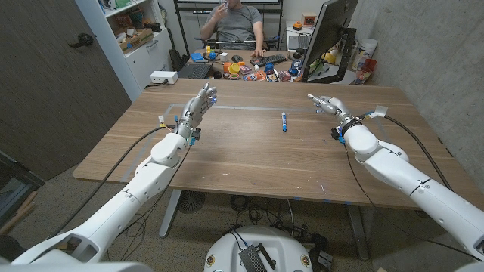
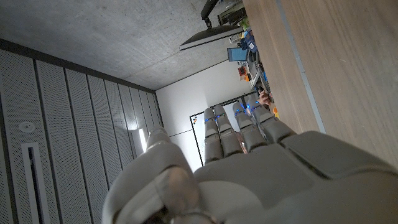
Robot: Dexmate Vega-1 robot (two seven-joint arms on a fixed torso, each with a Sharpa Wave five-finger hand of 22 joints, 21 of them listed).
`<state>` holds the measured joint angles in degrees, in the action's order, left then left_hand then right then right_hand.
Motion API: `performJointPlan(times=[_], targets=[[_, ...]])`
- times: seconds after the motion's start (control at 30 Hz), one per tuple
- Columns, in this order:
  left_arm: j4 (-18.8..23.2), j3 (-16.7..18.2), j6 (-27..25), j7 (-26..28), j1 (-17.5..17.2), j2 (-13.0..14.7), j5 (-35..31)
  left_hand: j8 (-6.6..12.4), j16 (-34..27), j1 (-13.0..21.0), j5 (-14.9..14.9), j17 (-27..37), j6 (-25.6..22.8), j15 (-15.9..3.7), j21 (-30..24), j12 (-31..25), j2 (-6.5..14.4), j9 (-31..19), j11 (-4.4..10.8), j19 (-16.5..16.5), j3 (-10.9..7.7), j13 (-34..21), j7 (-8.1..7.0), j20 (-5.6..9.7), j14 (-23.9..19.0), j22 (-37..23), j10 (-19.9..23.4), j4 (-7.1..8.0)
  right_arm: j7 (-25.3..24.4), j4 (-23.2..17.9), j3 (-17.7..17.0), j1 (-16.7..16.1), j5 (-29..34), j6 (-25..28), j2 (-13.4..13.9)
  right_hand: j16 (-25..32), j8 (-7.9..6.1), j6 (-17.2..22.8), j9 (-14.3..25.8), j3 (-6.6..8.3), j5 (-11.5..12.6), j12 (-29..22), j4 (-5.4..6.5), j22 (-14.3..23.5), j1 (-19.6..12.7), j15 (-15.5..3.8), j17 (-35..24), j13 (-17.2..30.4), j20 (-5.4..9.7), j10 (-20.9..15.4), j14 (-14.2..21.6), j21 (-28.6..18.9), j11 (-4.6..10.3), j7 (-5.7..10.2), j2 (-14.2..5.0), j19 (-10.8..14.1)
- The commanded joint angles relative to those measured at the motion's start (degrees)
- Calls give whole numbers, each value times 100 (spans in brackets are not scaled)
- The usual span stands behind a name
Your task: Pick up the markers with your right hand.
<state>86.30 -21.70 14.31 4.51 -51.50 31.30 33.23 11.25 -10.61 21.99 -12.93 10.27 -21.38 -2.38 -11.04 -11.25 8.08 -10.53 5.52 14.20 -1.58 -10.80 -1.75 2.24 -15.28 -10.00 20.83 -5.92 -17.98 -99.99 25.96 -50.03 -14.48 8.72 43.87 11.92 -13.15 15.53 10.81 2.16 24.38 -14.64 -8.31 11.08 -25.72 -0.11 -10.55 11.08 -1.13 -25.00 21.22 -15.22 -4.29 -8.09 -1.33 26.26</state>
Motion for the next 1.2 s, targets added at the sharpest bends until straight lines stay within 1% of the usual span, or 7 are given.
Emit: performJointPlan(times=[0.03,0.23,0.37,0.63,0.8,0.97,1.2], targets=[[72,184,-39,17,-85,199,51,-12,-22,81,1,18,18,-360,-40,-27,-8,-29,-8,51,-39,-21,4,103,-16,-28,25,-23,-278,-263,779,610,1678,1830,-71,64,-54,167,8,-25,72,-32,-49,30,-117,9,-28,5,8,-110,129,-78,-12,-35,31,118],[61,203,-62,10,-96,232,63,-9,-21,85,5,18,17,-354,-40,-26,-12,-29,-17,50,-48,-21,2,105,-13,-28,20,-28,-92,-211,1216,973,2225,2323,-195,47,-34,199,6,-39,118,-23,-52,48,-180,35,-35,2,78,-131,165,-170,-19,-80,60,330],[14,198,-1,-52,-70,242,43,-9,-22,86,7,18,21,-354,-41,-27,-14,-29,-15,52,-53,-21,6,106,-14,-28,22,-30,1,-67,1362,1115,2394,2312,-295,22,-14,184,6,-46,141,4,-58,55,-214,46,-35,1,114,-84,136,-201,-28,-94,79,396],[4,149,-19,-171,-51,269,48,-8,-22,82,14,19,24,-355,-37,-25,-25,-29,-19,43,-58,-21,6,110,-9,-28,11,-32,-36,210,1781,1368,3041,2625,-507,-15,0,196,6,-48,176,33,-62,64,-266,63,-38,0,110,-36,84,-195,-29,-90,89,364],[0,89,35,-434,-16,382,7,-38,5,55,22,21,112,-347,-24,8,-45,-29,-8,3,-56,-21,2,108,76,-30,-86,-25,-113,355,2032,1471,3484,2897,-664,14,-28,334,7,-69,217,-2,-40,74,-288,26,-47,-2,102,-164,198,-213,-33,-58,102,385],[115,151,-99,-337,-91,377,142,-42,4,35,26,23,140,-332,-13,14,-55,-29,-5,-31,-53,-21,1,146,92,-30,-118,-18,320,469,2416,1757,3868,3396,-759,15,-30,388,8,-92,240,-4,-13,80,-274,34,-56,-3,109,-198,226,-228,-29,-58,109,406],[35,201,-53,-303,5,446,31,-37,0,18,28,24,142,-339,-16,5,-64,-29,-10,-33,-51,-22,-1,153,98,-30,-110,-12,496,660,2770,1945,4306,3599,-882,9,-34,438,9,-104,259,3,8,86,-267,19,-65,-4,132,-202,228,-239,-9,-54,100,417]])
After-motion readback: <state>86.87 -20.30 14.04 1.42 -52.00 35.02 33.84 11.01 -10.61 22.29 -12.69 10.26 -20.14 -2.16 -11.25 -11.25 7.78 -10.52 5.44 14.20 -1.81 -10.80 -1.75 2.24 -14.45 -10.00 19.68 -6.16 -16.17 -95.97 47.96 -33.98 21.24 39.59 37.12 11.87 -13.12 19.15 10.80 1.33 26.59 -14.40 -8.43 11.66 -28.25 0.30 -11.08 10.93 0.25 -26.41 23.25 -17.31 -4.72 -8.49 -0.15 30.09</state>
